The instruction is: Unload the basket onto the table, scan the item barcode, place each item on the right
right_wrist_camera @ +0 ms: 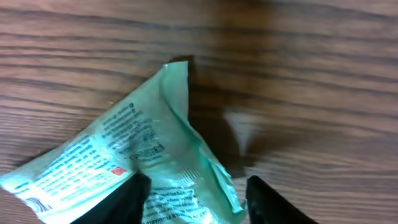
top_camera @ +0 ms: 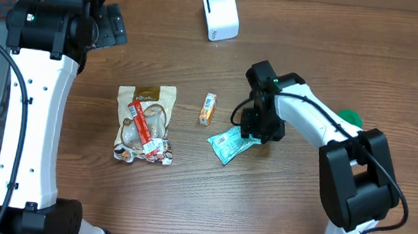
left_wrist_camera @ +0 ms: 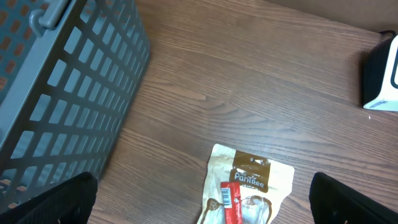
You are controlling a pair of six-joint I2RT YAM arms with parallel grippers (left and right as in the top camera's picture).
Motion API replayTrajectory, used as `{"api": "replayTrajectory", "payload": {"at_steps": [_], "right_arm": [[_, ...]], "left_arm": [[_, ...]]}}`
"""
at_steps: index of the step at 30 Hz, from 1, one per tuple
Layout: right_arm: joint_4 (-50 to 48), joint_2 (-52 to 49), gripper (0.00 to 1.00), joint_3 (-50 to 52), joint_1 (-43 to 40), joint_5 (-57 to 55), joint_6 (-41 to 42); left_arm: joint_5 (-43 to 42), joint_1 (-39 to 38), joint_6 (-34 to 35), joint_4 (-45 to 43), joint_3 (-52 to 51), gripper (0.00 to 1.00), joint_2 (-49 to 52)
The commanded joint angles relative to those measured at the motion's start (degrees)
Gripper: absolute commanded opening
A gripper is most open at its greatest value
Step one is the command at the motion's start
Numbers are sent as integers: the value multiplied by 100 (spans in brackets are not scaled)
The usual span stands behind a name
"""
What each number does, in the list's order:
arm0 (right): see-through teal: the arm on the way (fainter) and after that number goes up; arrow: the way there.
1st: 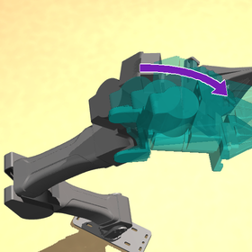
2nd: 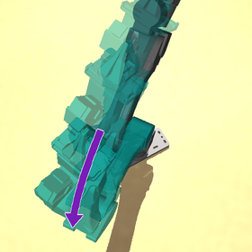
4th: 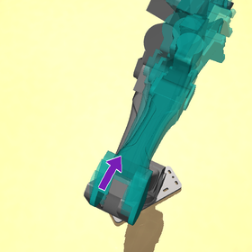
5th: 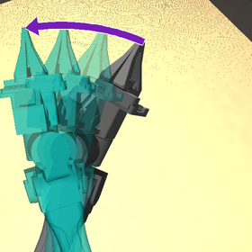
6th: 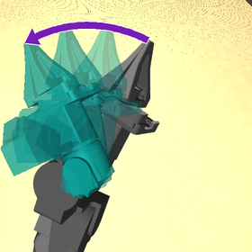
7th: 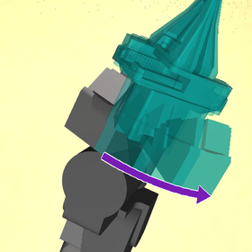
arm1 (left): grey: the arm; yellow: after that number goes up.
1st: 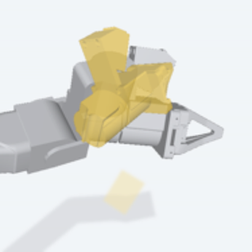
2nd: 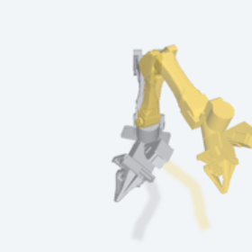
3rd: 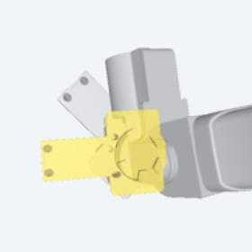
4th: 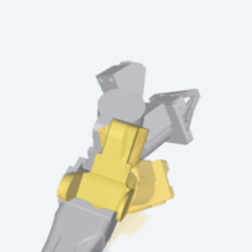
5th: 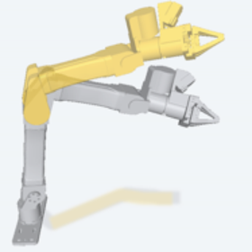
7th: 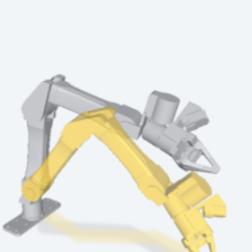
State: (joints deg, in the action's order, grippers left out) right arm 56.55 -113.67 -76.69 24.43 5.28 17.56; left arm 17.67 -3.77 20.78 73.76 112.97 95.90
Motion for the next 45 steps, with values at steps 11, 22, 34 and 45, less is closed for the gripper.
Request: {"api": "replayTrajectory", "payload": {"at_steps": [11,22,34,45], "right_arm": [[-188,-55,47,446,20,-109,57],[-481,-57,43,789,20,-109,234],[-382,319,4,518,9,-153,-105],[-518,2170,4,83,-20,-175,-828]], "left_arm": [[72,-37,-66,-7,48,100,-39],[72,-37,-66,-7,48,100,-39],[72,-37,-66,-7,48,100,-39],[72,-37,-66,-7,48,100,-39]]}}
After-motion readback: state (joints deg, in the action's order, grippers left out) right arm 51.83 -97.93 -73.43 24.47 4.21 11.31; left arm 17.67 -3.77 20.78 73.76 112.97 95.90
